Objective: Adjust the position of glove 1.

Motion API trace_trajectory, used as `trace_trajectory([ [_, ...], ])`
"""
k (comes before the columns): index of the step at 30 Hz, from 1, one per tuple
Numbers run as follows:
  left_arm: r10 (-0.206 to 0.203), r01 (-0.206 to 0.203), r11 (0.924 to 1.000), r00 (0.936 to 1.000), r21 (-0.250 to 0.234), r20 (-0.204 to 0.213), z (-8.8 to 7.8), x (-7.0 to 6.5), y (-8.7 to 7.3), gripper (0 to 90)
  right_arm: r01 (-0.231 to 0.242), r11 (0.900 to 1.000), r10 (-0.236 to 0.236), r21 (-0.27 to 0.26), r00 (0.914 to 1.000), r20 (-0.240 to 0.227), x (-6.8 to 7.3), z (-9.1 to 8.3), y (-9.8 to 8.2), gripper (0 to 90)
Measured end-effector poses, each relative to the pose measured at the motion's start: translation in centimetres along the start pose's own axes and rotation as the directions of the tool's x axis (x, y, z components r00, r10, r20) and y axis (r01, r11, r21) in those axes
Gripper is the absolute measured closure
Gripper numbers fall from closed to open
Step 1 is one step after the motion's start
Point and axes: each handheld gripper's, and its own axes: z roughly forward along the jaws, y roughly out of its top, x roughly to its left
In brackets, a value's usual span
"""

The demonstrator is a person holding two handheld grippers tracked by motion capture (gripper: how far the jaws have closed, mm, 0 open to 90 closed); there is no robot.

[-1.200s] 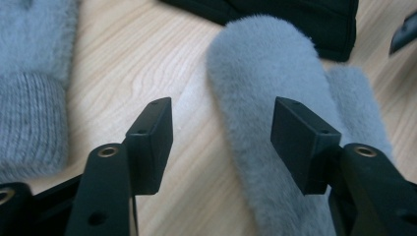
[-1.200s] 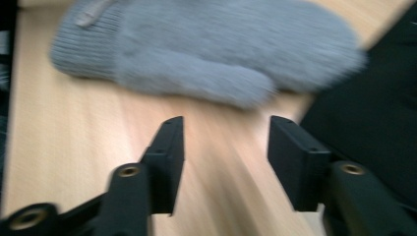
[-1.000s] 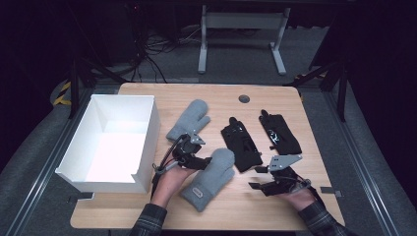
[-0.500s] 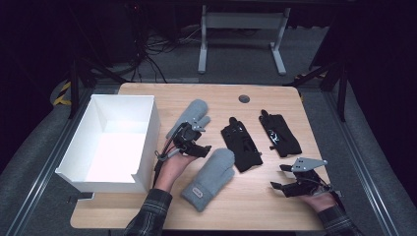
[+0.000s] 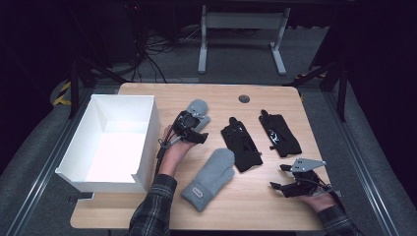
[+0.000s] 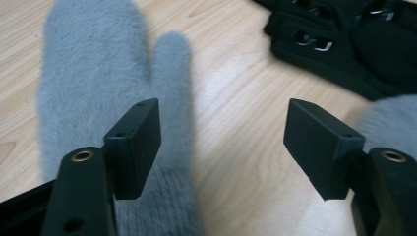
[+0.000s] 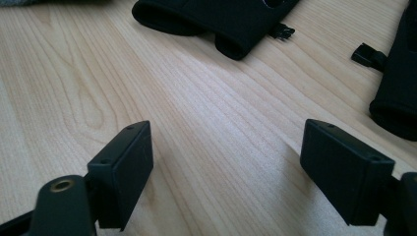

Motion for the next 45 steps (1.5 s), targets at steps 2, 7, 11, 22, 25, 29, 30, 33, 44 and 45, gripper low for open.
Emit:
trace_trajectory([
  [2,0.006,-0.006,0.9996,0.9999,0.027,-0.014,0.6,0.5,0.1,33.1,-0.001,1.0,0.001,0.0,1.0,0.0,0.0,0.0,0.0,20.8],
  [7,0.003,0.0,0.9982,0.9991,0.06,-0.041,1.8,1.3,0.2,36.8,-0.003,1.0,0.003,-0.002,1.0,0.001,0.0,0.0,0.0,20.9],
  [11,-0.014,0.018,0.9963,0.9989,0.084,-0.045,2.4,1.9,-0.2,44.9,-0.002,1.0,0.002,-0.001,1.0,0.001,0.0,0.0,0.0,20.9],
  [22,-0.012,0.02,0.9957,0.9953,0.09,-0.097,2.9,2.3,-0.7,77.1,-0.002,1.0,0.002,-0.001,1.0,0.002,0.0,0.0,0.0,21.3],
  [25,-0.038,0.046,0.9951,0.9955,0.087,-0.087,2.8,2.4,-0.6,82.5,-0.002,1.0,0.002,0.0,1.0,0.0,0.0,0.0,0.0,21.6],
  [29,-0.08,0.086,0.9945,0.9931,0.06,-0.085,2.0,2.5,-0.5,84.2,-0.003,1.0,0.003,-0.001,1.0,-0.001,0.0,0.0,0.0,21.8],
  [30,-0.092,0.096,0.994,0.9924,0.051,-0.081,1.8,2.6,-0.5,84.4,-0.004,1.0,0.004,-0.002,1.0,0.0,0.0,0.0,0.0,21.9],
  [33,-0.115,0.117,0.9929,0.991,0.02,-0.068,1.1,2.7,-0.4,84.7,-0.004,1.0,0.004,-0.003,1.0,0.0,0.0,0.0,0.0,22.0],
  [44,-0.185,0.188,0.9793,0.9817,-0.075,0.045,-2.6,1.8,-0.4,85.2,-0.003,1.0,0.003,-0.001,1.0,0.004,0.0,-0.1,0.0,22.4],
  [45,-0.184,0.187,0.979,0.9816,-0.08,0.052,-2.8,1.6,-0.4,85.2,-0.003,1.0,0.003,-0.001,1.0,0.004,0.0,-0.1,0.0,22.5],
])
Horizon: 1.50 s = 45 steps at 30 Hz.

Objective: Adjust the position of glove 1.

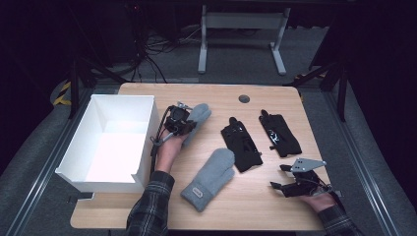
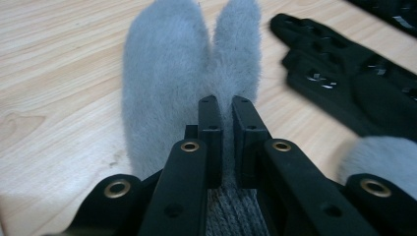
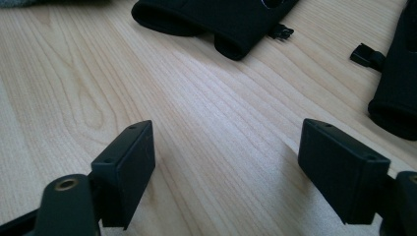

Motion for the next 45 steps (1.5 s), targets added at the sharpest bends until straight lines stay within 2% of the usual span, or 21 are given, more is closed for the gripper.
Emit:
trace_trajectory([
  [4,0.014,-0.014,0.9999,0.9994,-0.004,0.033,-0.9,-0.9,-0.2,85.3,0.0,1.0,0.0,0.0,1.0,0.0,0.0,0.0,0.0,22.6],
  [8,0.028,-0.027,0.9996,0.9988,-0.009,0.04,-1.8,-2.0,-0.4,85.3,-0.001,1.0,0.001,-0.002,1.0,-0.001,0.0,0.0,0.0,22.6],
  [12,0.024,-0.023,0.9995,0.9975,-0.021,0.067,-2.6,-2.8,-0.6,85.4,0.0,1.0,0.0,-0.002,1.0,-0.001,0.0,0.0,0.0,22.6],
  [19,0.028,-0.02,0.9979,0.9913,-0.062,0.129,-4.8,-4.4,-1.4,85.3,0.001,1.0,-0.001,-0.002,1.0,-0.001,0.0,0.0,0.0,22.5],
  [23,0.035,-0.026,0.9977,0.9869,-0.062,0.157,-5.7,-5.3,-2.1,85.3,0.0,1.0,0.0,-0.002,1.0,-0.001,0.0,0.0,0.0,22.5],
  [33,0.054,-0.041,0.9961,0.9835,-0.079,0.172,-7.5,-6.9,-4.5,85.4,0.0,1.0,0.0,-0.002,1.0,0.0,0.0,0.0,0.0,22.5],
  [35,0.058,-0.046,0.9964,0.9824,-0.071,0.178,-8.1,-7.6,-5.2,85.4,0.0,1.0,0.0,-0.001,1.0,0.002,0.0,0.0,0.0,22.5],
  [42,0.063,-0.051,0.9963,0.9796,-0.07,0.191,-8.9,-8.8,-6.5,85.4,-0.001,1.0,0.001,-0.002,1.0,0.003,0.0,0.0,0.0,22.5],
  [45,0.08,-0.067,0.9951,0.9787,-0.072,0.189,-9.1,-9.3,-6.9,85.4,-0.001,1.0,0.001,-0.001,1.0,0.003,0.0,0.0,0.0,22.5],
])
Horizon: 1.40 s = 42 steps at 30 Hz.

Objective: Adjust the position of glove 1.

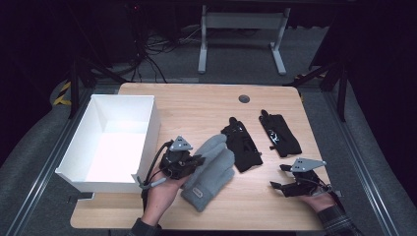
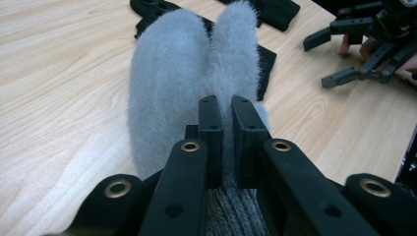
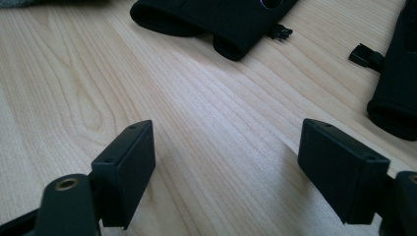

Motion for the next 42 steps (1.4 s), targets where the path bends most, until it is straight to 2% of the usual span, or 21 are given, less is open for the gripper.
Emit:
trace_trajectory([
  [7,0.012,-0.012,0.9989,0.9999,0.045,0.002,1.1,-0.7,-0.7,85.3,0.0,1.0,0.0,0.0,1.0,0.0,0.0,0.0,0.0,22.6],
  [16,0.04,-0.044,0.9956,0.998,0.083,0.05,2.1,-1.9,-1.2,83.4,0.0,1.0,0.0,0.0,1.0,-0.001,0.0,0.0,0.0,22.5],
  [21,0.051,-0.058,0.9946,0.9954,0.087,0.082,2.4,-2.2,-1.3,75.9,0.0,1.0,0.0,0.001,1.0,-0.001,0.0,0.0,0.0,22.6],
  [24,0.057,-0.064,0.9954,0.9936,0.071,0.098,2.2,-2.3,-1.1,65.1,0.001,1.0,-0.001,0.001,1.0,-0.001,0.0,0.0,0.0,22.5],
  [26,0.061,-0.067,0.9962,0.9931,0.056,0.1,2.0,-2.3,-0.9,62.3,0.0,1.0,0.0,0.0,1.0,-0.001,0.0,0.0,0.0,22.5],
  [31,0.078,-0.082,0.9954,0.9948,0.051,0.064,2.2,-1.8,-0.4,47.8,0.0,1.0,0.0,0.0,1.0,-0.001,0.0,0.0,0.0,22.5],
  [33,0.075,-0.078,0.9957,0.9956,0.051,0.056,2.4,-1.7,-0.3,39.2,0.0,1.0,0.0,0.001,1.0,0.0,0.0,0.0,0.0,22.5],
  [34,0.078,-0.08,0.9955,0.9962,0.051,0.038,2.6,-1.5,-0.2,39.2,0.0,1.0,0.0,0.001,1.0,0.0,0.0,0.0,0.0,22.5],
  [35,0.086,-0.087,0.9946,0.9961,0.057,0.02,2.9,-1.2,-0.2,32.0,0.0,1.0,0.0,0.0,1.0,0.0,0.0,0.0,0.0,22.5],
  [37,0.077,-0.077,0.995,0.997,0.063,0.002,3.3,-0.6,0.0,29.3,0.0,1.0,0.0,0.001,1.0,0.0,0.0,0.0,0.0,22.5],
  [42,0.08,-0.081,0.9926,0.9967,0.091,0.017,4.3,1.0,0.4,18.8,0.0,1.0,0.0,0.0,1.0,0.0,0.0,0.0,0.0,22.6],
])
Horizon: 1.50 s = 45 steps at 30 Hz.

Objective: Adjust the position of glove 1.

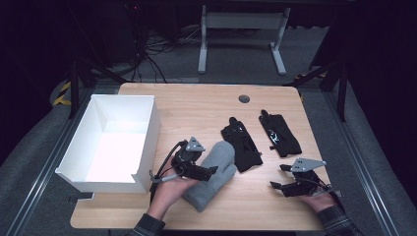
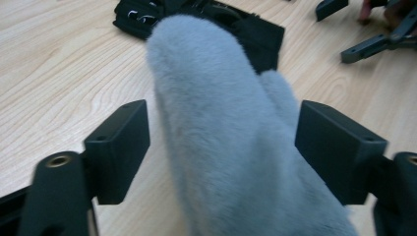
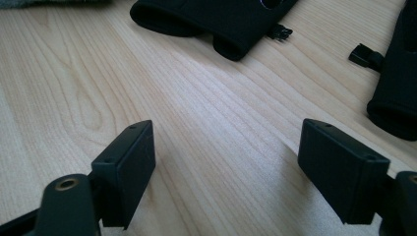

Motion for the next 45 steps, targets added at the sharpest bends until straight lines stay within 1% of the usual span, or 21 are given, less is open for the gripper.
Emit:
trace_trajectory([
  [2,-0.011,0.011,0.9999,0.9999,0.008,0.012,0.6,0.6,0.0,16.9,0.0,1.0,0.0,0.0,1.0,0.0,0.0,0.0,0.0,22.6],
  [5,-0.009,0.008,0.9993,0.9997,0.036,0.024,1.4,1.0,-0.1,15.7,0.0,1.0,0.0,0.0,1.0,0.001,0.0,0.0,0.0,22.6],
  [9,-0.005,0.001,0.9974,0.9987,0.072,0.051,2.6,1.0,-0.5,15.5,0.0,1.0,0.0,0.0,1.0,0.001,0.0,0.0,0.0,22.6],
  [11,0.006,-0.01,0.9955,0.9986,0.094,0.052,3.0,1.0,-0.6,15.5,0.0,1.0,0.0,0.0,1.0,0.001,0.0,0.0,0.0,22.6],
  [16,0.003,-0.009,0.9943,0.9982,0.106,0.059,3.5,1.1,-0.9,15.2,0.0,1.0,0.0,0.0,1.0,0.001,0.0,0.0,0.0,22.6],
  [18,0.004,-0.012,0.9917,0.998,0.128,0.062,4.0,1.2,-1.2,15.0,0.0,1.0,0.0,0.0,1.0,0.002,0.0,0.0,0.0,22.6],
  [19,-0.007,-0.004,0.9909,0.997,0.135,0.077,4.3,1.3,-1.4,15.0,0.0,1.0,0.0,0.0,1.0,0.002,0.0,0.0,0.0,22.6],
  [21,-0.011,-0.002,0.9896,0.996,0.144,0.088,4.6,1.4,-1.5,15.0,0.0,1.0,0.0,0.0,1.0,0.001,0.0,0.0,0.0,22.5],
  [25,-0.034,0.016,0.9866,0.9932,0.162,0.112,5.1,1.6,-1.7,15.4,-0.001,1.0,0.001,0.0,1.0,0.002,0.0,0.0,0.0,22.5],
  [26,-0.034,0.016,0.9866,0.9932,0.162,0.112,5.1,1.6,-1.7,15.6,0.001,1.0,-0.001,-0.001,1.0,0.002,0.0,0.0,0.0,22.6],
  [27,-0.051,0.028,0.9856,0.9899,0.167,0.132,5.2,1.7,-1.8,17.0,-0.001,1.0,0.001,0.0,1.0,0.002,0.0,0.0,0.0,22.5],
  [30,-0.047,0.02,0.9849,0.9865,0.172,0.157,5.3,1.8,-1.8,21.6,-0.001,1.0,0.001,0.0,1.0,0.002,0.0,0.0,0.0,22.5],
  [31,-0.05,0.02,0.9845,0.9843,0.174,0.169,5.3,1.8,-1.8,23.6,0.001,1.0,-0.001,-0.001,1.0,0.002,0.0,0.0,0.0,22.5],
  [32,-0.047,0.017,0.9848,0.9835,0.173,0.175,5.4,1.9,-1.8,25.7,0.001,1.0,-0.001,-0.001,1.0,0.002,0.0,0.0,0.0,22.6],
  [36,-0.048,0.015,0.9841,0.9825,0.177,0.18,5.4,1.9,-1.8,27.6,-0.001,1.0,0.001,0.0,1.0,0.002,0.0,0.0,0.0,22.6],
  [39,-0.049,0.014,0.9836,0.9797,0.18,0.194,5.5,2.0,-1.8,31.0,0.0,1.0,0.0,-0.001,1.0,0.002,0.0,0.0,0.0,22.5],
  [40,-0.051,0.013,0.9834,0.978,0.181,0.202,5.5,1.9,-1.8,31.7,-0.001,1.0,0.001,0.0,1.0,0.002,0.0,0.0,0.0,22.5],
  [41,-0.05,0.011,0.9832,0.9761,0.182,0.211,5.5,2.0,-1.8,35.1,-0.001,1.0,0.001,0.0,1.0,0.002,0.0,0.0,0.0,22.5],
  [43,-0.045,0.003,0.9823,0.9742,0.187,0.221,5.5,2.0,-1.7,38.8,-0.001,1.0,0.001,0.0,1.0,0.002,0.0,0.0,0.0,22.5],
  [45,-0.046,-0.002,0.9809,0.9693,0.195,0.242,5.5,2.0,-1.7,44.2,0.0,1.0,0.0,0.0,1.0,0.002,0.0,0.0,0.0,22.6],
])
